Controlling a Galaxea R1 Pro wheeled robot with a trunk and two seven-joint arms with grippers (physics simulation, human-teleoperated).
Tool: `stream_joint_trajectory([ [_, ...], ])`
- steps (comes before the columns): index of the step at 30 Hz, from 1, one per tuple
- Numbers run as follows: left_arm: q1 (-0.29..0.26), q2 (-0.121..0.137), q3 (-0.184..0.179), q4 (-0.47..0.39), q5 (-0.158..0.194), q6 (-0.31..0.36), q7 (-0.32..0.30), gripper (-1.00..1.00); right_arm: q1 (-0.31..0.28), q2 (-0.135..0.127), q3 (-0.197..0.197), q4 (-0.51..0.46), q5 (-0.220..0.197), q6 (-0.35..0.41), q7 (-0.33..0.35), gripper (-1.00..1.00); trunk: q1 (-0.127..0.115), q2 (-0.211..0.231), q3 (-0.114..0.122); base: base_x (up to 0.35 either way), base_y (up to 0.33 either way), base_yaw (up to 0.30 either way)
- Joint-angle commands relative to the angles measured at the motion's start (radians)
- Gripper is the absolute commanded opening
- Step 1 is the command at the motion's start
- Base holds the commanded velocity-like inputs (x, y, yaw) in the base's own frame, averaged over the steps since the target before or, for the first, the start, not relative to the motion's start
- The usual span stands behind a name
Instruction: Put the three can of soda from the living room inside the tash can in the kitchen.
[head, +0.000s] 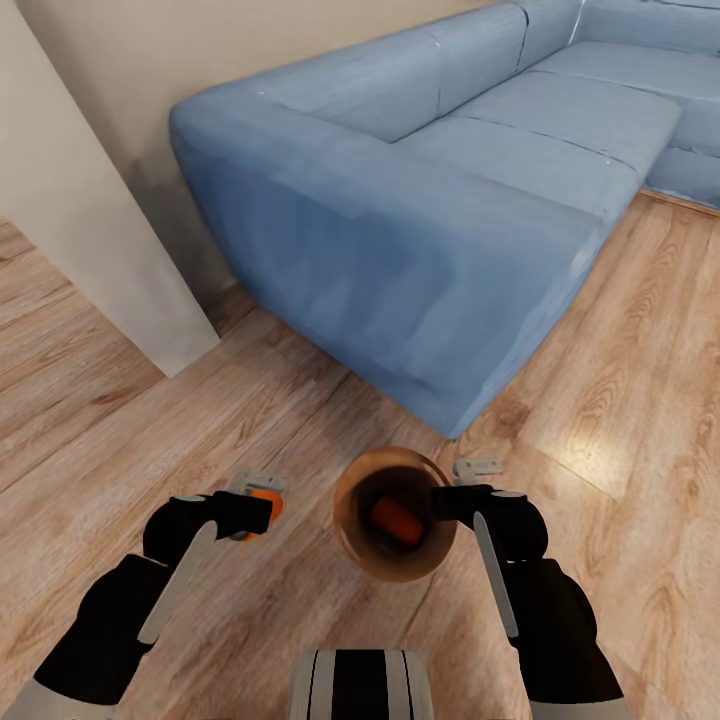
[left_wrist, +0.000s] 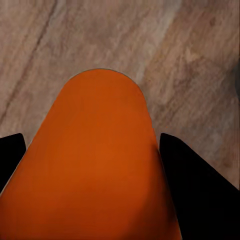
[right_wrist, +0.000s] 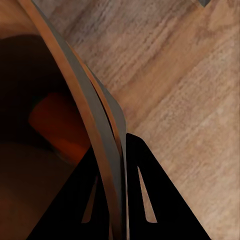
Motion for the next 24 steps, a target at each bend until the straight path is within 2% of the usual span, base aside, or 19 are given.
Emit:
stream_joint_trajectory([
  [1, 0.0, 0.019, 0.006, -0.002, 0.02, 0.0, 0.0, -1.0, 0.0, 0.0, 0.0, 0.0, -0.023, 0.0, 0.003, -1.0, 0.0, 0.0, 0.0, 0.0, 0.0, 0.0],
  [3, 0.0, 0.036, 0.011, -0.003, 0.027, 0.0, -0.001, -1.0, 0.0, 0.0, 0.0, 0.001, -0.023, 0.0, 0.003, -1.0, 0.0, 0.0, 0.0, 0.0, 0.0, 0.0],
  [4, 0.0, 0.06, 0.017, -0.004, 0.037, 0.0, -0.005, -1.0, 0.0, 0.0, -0.001, 0.0, -0.023, 0.0, 0.003, -1.0, 0.0, 0.0, 0.0, 0.0, 0.0, 0.0],
  [5, 0.0, 0.067, 0.018, -0.004, 0.041, 0.0, -0.009, -1.0, 0.0, 0.0, -0.001, 0.0, -0.023, 0.0, 0.003, -1.0, 0.0, 0.0, 0.0, 0.0, 0.0, 0.0],
  [6, 0.0, 0.101, 0.029, -0.005, 0.076, -0.001, -0.058, -1.0, 0.0, 0.0, -0.002, 0.0, -0.023, 0.0, 0.003, -1.0, 0.0, 0.0, 0.0, 0.0, 0.0, 0.0],
  [8, 0.0, 0.152, 0.055, -0.005, 0.137, -0.001, -0.172, -1.0, 0.0, 0.0, -0.002, 0.0, -0.023, 0.0, 0.003, -1.0, 0.0, 0.0, 0.0, 0.0, 0.0, 0.0],
  [9, 0.0, 0.182, 0.071, -0.005, 0.162, -0.001, -0.245, -1.0, 0.0, 0.0, -0.003, 0.0, -0.023, 0.0, 0.003, -1.0, 0.0, 0.0, 0.0, 0.0, 0.0, 0.0],
  [10, 0.0, 0.237, 0.093, -0.005, 0.189, -0.001, -0.389, -1.0, 0.0, 0.0, -0.002, 0.0, -0.023, 0.0, 0.003, -1.0, 0.0, 0.0, 0.0, 0.0, 0.0, 0.0],
  [11, 0.0, 0.256, 0.098, -0.005, 0.196, -0.001, -0.445, -1.0, 0.0, 0.0, -0.001, 0.0, -0.023, 0.0, 0.003, -1.0, 0.0, 0.0, 0.0, 0.0, 0.0, 0.0],
  [13, 0.0, 0.284, 0.106, -0.005, 0.207, -0.001, -0.535, -1.0, 0.0, 0.0, 0.0, 0.0, -0.023, 0.0, 0.003, -1.0, 0.0, 0.0, 0.0, 0.0, 0.0, 0.0],
  [16, 0.0, 0.298, 0.107, -0.005, 0.218, -0.001, -0.625, -1.0, 0.0, 0.0, 0.001, 0.001, -0.023, 0.0, 0.003, -1.0, 0.0, 0.0, 0.0, 0.0, 0.0, 0.0],
  [17, 0.0, 0.301, 0.109, -0.005, 0.22, -0.001, -0.687, -1.0, 0.0, 0.0, 0.001, 0.001, -0.023, 0.0, 0.003, -1.0, 0.0, 0.0, 0.0, 0.0, 0.0, 0.0],
  [20, 0.0, 0.32, 0.114, -0.004, 0.221, 0.0, -0.784, -1.0, 0.0, 0.0, 0.0, 0.0, -0.023, 0.0, 0.003, -1.0, 0.0, 0.0, 0.0, 0.0, 0.0, 0.0],
  [22, 0.0, 0.331, 0.116, -0.004, 0.224, 0.0, -0.821, -1.0, 0.0, 0.0, -0.001, 0.0, -0.023, 0.0, 0.003, -1.0, 0.0, 0.0, 0.0, 0.0, 0.0, 0.0],
  [24, 0.0, 0.348, 0.117, -0.004, 0.24, 0.0, -0.895, -1.0, 0.0, -0.001, -0.003, 0.0, -0.023, 0.0, 0.003, -1.0, 0.0, 0.0, 0.0, 0.0, 0.0, 0.0],
])
